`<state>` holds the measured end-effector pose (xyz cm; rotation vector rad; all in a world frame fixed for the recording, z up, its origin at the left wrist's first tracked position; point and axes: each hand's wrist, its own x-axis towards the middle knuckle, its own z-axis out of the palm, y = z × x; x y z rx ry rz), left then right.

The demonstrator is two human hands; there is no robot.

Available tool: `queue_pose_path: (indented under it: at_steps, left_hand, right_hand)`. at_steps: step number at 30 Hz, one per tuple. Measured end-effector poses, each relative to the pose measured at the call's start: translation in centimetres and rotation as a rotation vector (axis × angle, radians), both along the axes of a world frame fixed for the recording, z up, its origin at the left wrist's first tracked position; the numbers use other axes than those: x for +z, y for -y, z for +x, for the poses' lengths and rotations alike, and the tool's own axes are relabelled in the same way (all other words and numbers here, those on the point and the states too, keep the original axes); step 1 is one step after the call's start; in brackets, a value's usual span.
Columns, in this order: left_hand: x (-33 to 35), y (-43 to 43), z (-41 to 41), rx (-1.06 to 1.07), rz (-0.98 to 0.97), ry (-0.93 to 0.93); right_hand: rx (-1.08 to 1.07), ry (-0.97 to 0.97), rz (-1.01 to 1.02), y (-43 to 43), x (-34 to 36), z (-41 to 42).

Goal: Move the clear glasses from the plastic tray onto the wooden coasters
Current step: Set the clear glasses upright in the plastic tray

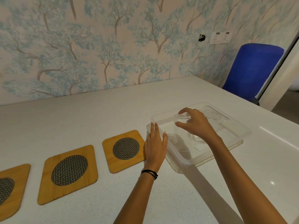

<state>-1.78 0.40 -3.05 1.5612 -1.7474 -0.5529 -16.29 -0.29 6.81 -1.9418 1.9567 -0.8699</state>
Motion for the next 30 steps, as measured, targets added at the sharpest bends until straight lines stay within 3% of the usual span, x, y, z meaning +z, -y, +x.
queue_pose_path:
  at_steps: [22, 30]
  left_hand:
    - [-0.7, 0.5, -0.2, -0.020, -0.096, -0.054]
    - [-1.0, 0.8, -0.1, -0.105, -0.143, -0.131]
  right_hand:
    - [0.141, -0.010, -0.071, -1.4, -1.2, -0.8]
    - [0.228, 0.160, -0.442, -2.0, 2.8, -5.1]
